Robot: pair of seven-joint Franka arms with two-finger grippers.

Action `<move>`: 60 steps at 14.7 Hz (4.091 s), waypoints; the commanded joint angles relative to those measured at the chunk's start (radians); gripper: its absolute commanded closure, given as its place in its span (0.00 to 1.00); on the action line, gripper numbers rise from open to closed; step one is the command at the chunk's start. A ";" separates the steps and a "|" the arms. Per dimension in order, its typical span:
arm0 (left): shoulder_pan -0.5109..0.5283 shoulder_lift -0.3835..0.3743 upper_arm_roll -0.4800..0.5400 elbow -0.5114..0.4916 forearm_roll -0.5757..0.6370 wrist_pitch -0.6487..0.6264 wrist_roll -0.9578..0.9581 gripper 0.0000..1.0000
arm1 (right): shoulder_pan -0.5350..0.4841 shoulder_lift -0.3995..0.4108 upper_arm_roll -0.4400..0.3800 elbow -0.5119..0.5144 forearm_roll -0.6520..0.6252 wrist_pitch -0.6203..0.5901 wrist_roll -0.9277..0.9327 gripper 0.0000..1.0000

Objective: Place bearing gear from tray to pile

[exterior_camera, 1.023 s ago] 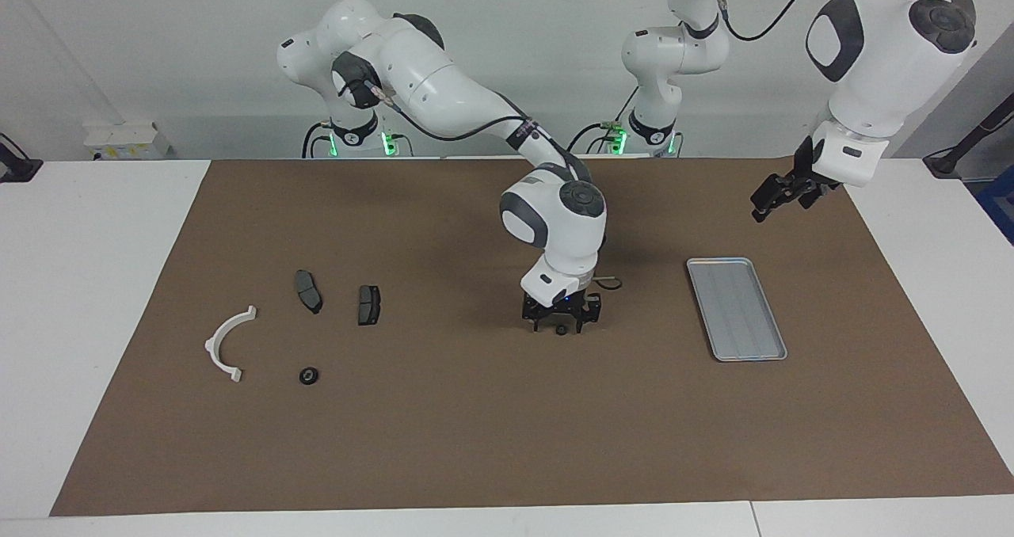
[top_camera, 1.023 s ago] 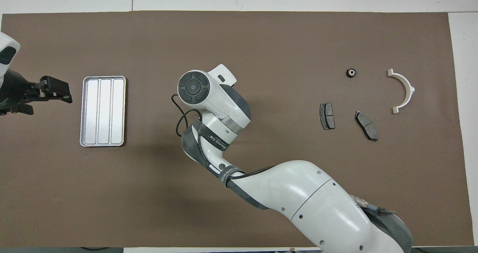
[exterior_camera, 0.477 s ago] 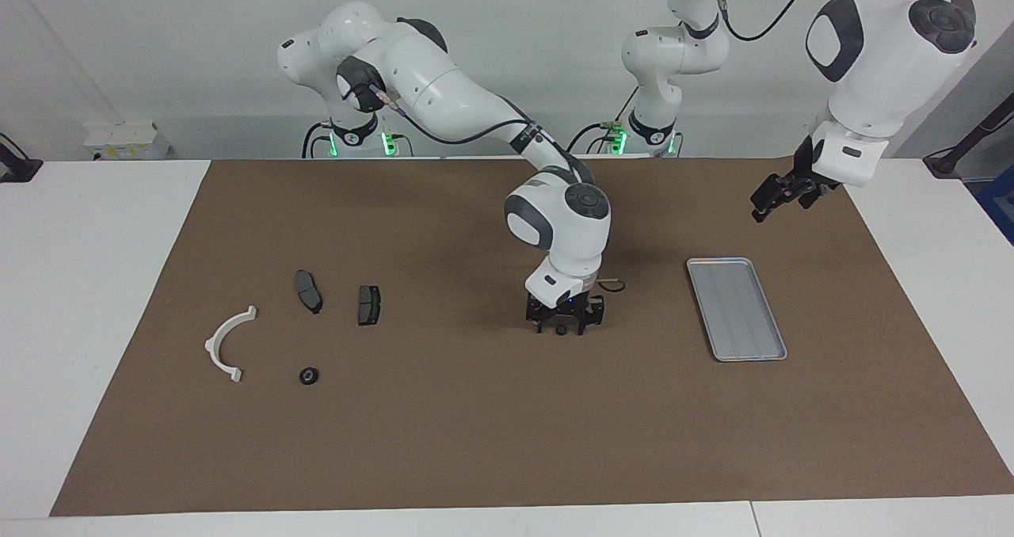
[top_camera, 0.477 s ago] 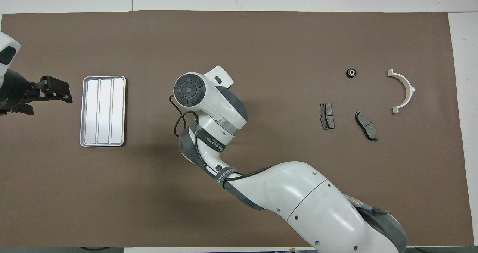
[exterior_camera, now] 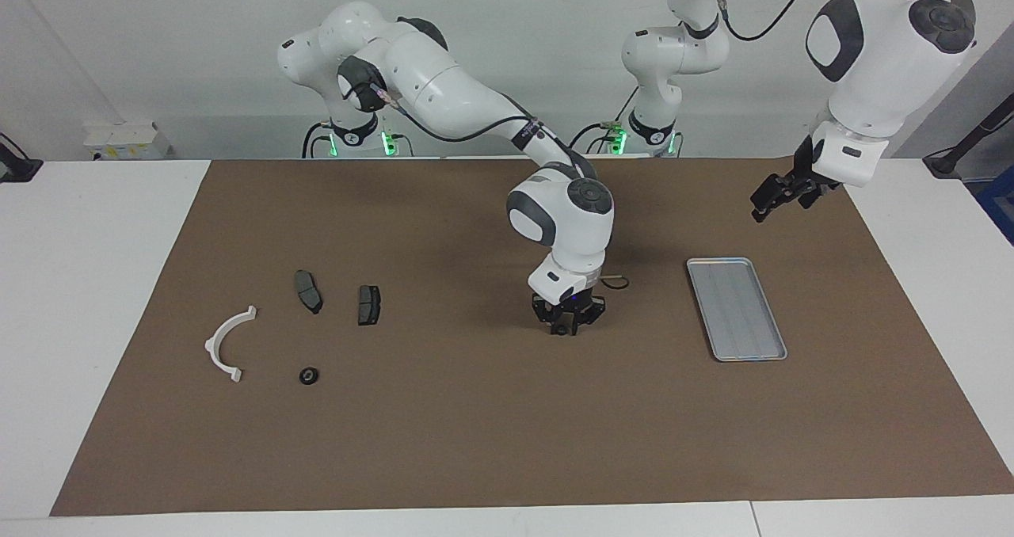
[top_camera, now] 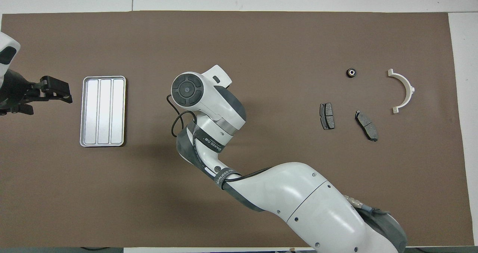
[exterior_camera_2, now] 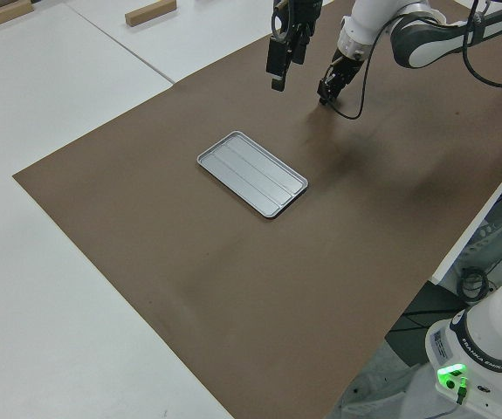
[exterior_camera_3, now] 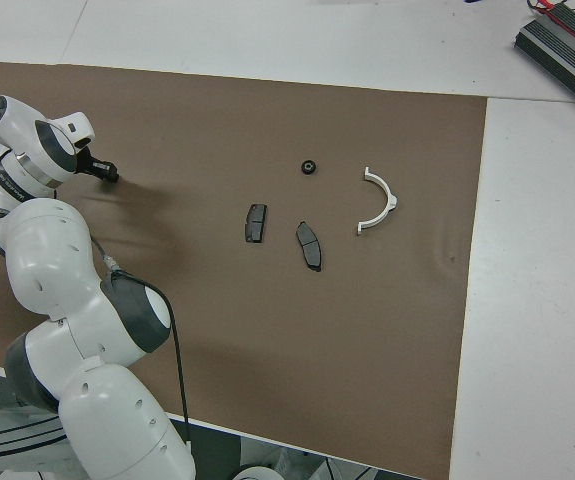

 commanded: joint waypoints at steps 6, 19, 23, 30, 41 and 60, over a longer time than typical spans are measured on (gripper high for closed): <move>0.000 -0.026 0.002 -0.018 -0.009 -0.015 0.013 0.00 | -0.003 0.023 0.001 0.009 -0.012 -0.014 0.027 0.94; -0.011 -0.031 0.002 -0.018 -0.009 -0.006 0.006 0.00 | -0.197 -0.121 0.006 0.000 0.050 -0.161 -0.330 1.00; -0.012 -0.031 0.005 -0.018 -0.009 -0.003 0.006 0.00 | -0.271 -0.147 0.004 -0.026 0.050 -0.167 -0.436 1.00; -0.012 -0.031 0.004 -0.018 -0.009 -0.003 0.006 0.00 | -0.406 -0.152 0.006 -0.060 0.050 -0.161 -0.636 1.00; -0.009 -0.032 0.004 -0.018 -0.009 -0.003 0.004 0.00 | -0.467 -0.319 0.012 -0.020 0.134 -0.463 -0.680 1.00; -0.012 -0.031 0.005 -0.018 -0.009 -0.003 0.004 0.00 | -0.581 -0.384 -0.013 -0.537 0.185 0.153 -0.800 1.00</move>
